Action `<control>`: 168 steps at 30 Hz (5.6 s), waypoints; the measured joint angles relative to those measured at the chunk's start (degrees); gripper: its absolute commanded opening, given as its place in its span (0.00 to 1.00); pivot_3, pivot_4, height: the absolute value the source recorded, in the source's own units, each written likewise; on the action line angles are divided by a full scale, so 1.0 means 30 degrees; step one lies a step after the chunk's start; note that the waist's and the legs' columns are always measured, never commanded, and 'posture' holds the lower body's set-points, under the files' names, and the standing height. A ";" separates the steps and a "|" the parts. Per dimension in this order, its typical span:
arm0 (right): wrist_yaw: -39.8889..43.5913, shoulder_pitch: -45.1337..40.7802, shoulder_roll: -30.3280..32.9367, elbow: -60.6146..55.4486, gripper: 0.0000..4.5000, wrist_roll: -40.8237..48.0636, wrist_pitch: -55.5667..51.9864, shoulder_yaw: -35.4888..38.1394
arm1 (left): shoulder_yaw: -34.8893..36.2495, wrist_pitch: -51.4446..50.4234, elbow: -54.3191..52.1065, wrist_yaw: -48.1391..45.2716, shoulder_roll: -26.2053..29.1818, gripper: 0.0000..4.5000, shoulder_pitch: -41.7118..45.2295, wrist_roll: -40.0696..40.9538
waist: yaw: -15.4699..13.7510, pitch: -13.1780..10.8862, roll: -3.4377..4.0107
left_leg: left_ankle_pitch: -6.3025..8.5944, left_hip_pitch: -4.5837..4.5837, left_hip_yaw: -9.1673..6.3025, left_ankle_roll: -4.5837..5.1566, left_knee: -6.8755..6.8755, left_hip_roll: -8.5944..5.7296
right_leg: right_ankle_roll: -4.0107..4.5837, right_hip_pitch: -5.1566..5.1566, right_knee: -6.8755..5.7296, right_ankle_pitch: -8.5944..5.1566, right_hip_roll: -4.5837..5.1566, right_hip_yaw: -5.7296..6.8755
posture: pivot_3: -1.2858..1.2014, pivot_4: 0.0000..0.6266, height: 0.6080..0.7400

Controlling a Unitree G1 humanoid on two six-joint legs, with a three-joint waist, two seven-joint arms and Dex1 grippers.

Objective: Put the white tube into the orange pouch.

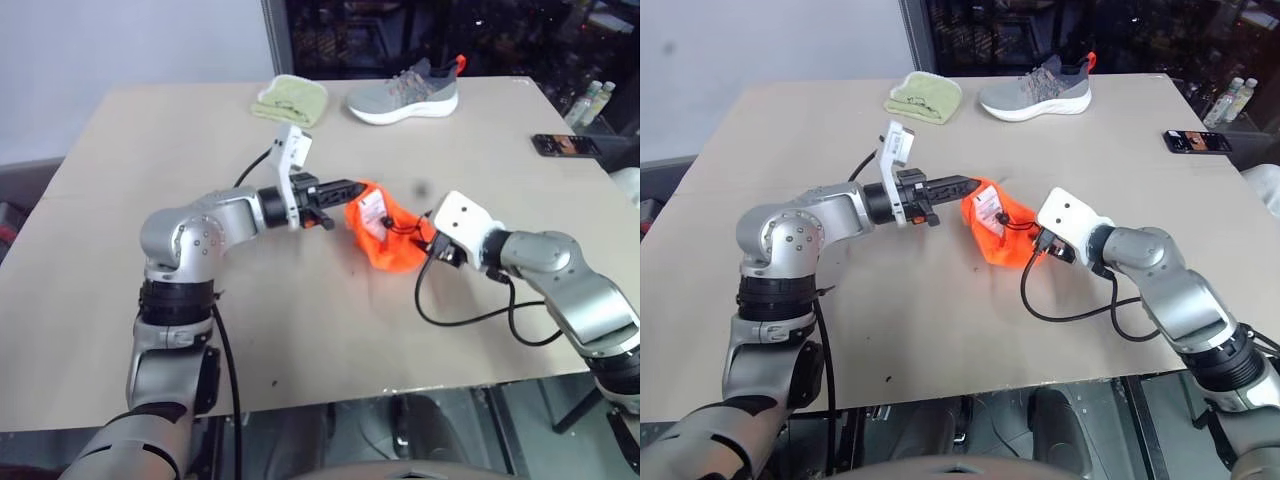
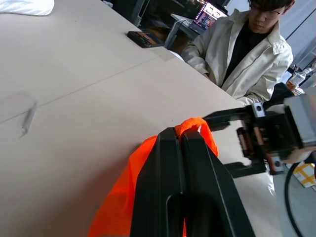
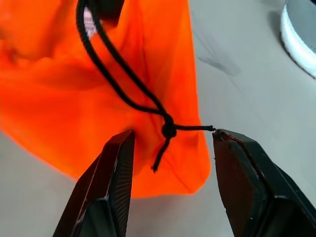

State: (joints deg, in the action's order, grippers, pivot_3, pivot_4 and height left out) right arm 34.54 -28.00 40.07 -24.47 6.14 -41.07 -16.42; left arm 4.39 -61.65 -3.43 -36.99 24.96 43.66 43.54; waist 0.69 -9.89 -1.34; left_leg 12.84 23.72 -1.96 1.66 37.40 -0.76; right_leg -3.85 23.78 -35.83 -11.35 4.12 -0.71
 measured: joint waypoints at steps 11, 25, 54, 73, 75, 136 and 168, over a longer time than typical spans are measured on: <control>0.0491 -0.0066 -0.0005 0.0219 0.02 -0.0415 0.0468 0.0418 | -0.0002 -0.0024 0.0000 -0.0006 -0.0119 0.00 -0.0005 -0.0011 | -0.0011 0.0000 0.0000 | 0.0001 -0.0001 -0.0003 0.0002 0.0000 -0.0001 | 0.0000 0.0000 -0.0002 0.0000 0.0001 0.0003 | 0.52 0.24 1.00; 0.1580 -0.0130 0.1384 -0.2490 0.02 0.1274 -0.1728 0.3745 | -0.0377 0.0293 0.0032 -0.0011 -0.0519 0.00 -0.0230 -0.0587 | -0.0026 0.0000 -0.0001 | 0.0004 -0.0002 -0.0003 0.0007 0.0000 0.0001 | 0.0000 -0.0003 -0.0001 0.0000 0.0002 0.0004 | 0.52 0.24 1.00; -0.2128 -0.8548 -0.3090 0.0315 0.00 0.5360 -0.2781 0.7430 | 0.0168 0.0581 -0.0041 -0.1631 -0.0268 0.79 0.1564 0.0097 | -0.0014 -0.0009 0.0005 | 0.0002 0.0023 0.0010 0.0005 -0.0041 -0.0008 | 0.0002 0.0038 -0.0002 0.0003 0.0010 -0.0006 | 0.52 0.24 1.00; -0.2101 -0.8649 -0.2996 0.0245 0.00 0.5717 -0.2587 0.6738 | -0.2998 0.6117 0.4428 -0.1582 -0.3835 0.68 0.5178 -0.4326 | 0.0029 -0.0010 0.0006 | 0.0004 0.0029 0.0037 0.0012 -0.0034 -0.0004 | 0.0000 0.0040 -0.0004 0.0003 -0.0001 -0.0007 | 0.52 0.24 1.00; -0.2111 -0.8648 -0.2995 0.0243 0.00 0.5715 -0.2592 0.6724 | -0.2926 0.6166 0.4429 -0.1684 -0.3900 0.52 0.5180 -0.4319 | 0.0015 -0.0010 0.0006 | 0.0005 0.0029 0.0029 0.0013 -0.0032 -0.0007 | 0.0000 0.0039 -0.0005 0.0003 0.0003 -0.0008 | 0.52 0.24 1.00; -0.2733 -0.4401 -0.2235 0.0307 0.47 0.3297 0.1189 0.2549 | -0.0943 0.4037 0.2168 -0.6405 -0.0401 0.13 0.3289 -0.1328 | 0.0039 -0.0019 0.0014 | 0.0006 0.0025 0.0026 0.0015 -0.0021 0.0004 | -0.0003 0.0028 -0.0002 0.0000 -0.0009 0.0012 | 0.52 0.24 1.00; -0.1308 -0.0825 -0.5053 -0.1510 0.47 1.0024 -0.1598 0.6260 | -0.0139 -0.0160 0.0928 -0.7208 0.1884 0.13 0.3255 0.2412 | 0.0043 -0.0021 0.0015 | 0.0006 0.0003 0.0003 0.0016 -0.0019 0.0019 | 0.0000 0.0012 -0.0009 0.0000 -0.0020 -0.0003 | 0.52 0.24 1.00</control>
State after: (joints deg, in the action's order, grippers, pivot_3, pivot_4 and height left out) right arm 30.62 -30.47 24.91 -29.00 36.21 -45.86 2.36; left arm 3.97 -62.13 -0.64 -58.61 30.61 53.42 50.78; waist 0.82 -9.95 -1.29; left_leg 12.86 23.73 -1.95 1.71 37.35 -0.71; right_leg -3.85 23.82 -35.86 -11.35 4.06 -0.72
